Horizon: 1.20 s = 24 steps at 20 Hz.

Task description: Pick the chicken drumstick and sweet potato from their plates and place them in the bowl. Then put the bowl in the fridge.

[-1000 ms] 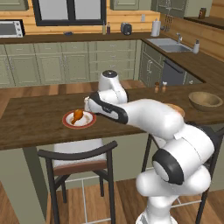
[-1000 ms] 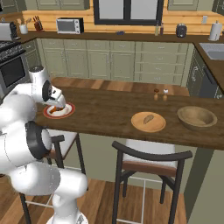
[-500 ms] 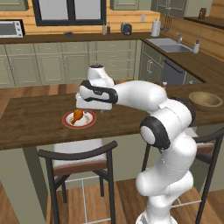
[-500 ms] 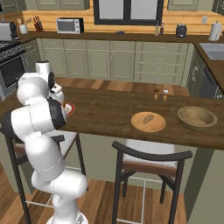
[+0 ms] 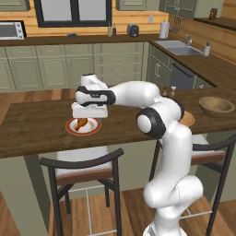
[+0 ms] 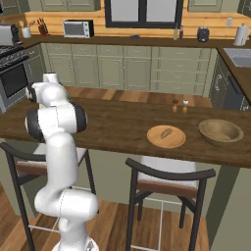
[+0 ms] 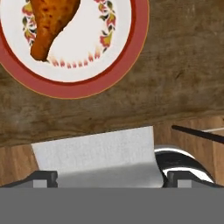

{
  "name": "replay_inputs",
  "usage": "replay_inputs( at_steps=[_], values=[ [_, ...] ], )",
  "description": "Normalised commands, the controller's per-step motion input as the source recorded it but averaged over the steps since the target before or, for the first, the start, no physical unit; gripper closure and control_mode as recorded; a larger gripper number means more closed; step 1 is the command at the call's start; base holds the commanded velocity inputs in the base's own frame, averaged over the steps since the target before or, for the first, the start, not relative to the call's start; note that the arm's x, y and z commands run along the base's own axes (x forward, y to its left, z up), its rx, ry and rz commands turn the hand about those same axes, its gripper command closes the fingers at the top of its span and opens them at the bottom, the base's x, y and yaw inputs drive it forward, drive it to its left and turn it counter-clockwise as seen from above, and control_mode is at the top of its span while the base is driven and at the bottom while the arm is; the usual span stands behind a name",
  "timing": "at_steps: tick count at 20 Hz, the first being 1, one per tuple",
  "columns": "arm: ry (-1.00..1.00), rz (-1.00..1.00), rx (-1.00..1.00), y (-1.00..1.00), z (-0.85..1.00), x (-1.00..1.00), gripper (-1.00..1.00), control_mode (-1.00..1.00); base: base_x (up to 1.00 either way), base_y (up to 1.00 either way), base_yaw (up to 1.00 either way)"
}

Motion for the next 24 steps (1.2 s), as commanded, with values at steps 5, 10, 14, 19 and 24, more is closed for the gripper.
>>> replay_inputs(
  at_steps=[5,10,14,19,24],
  values=[
    [0.08,0.0,-0.04,0.37,-0.22,0.43,-1.0,-1.0,0.0,0.0,0.0],
    [0.0,0.0,-0.04,0.06,-0.44,0.35,-1.0,-1.0,0.0,0.0,0.0],
    [-0.06,0.0,-0.01,0.0,-0.38,0.34,-1.0,-1.0,0.0,0.0,0.0],
    [-0.03,0.0,0.0,0.0,-0.38,0.33,-1.0,-1.0,0.0,0.0,0.0],
    [-0.05,0.0,0.04,0.0,-0.33,0.28,-1.0,-1.0,0.0,0.0,0.0]
  ],
)
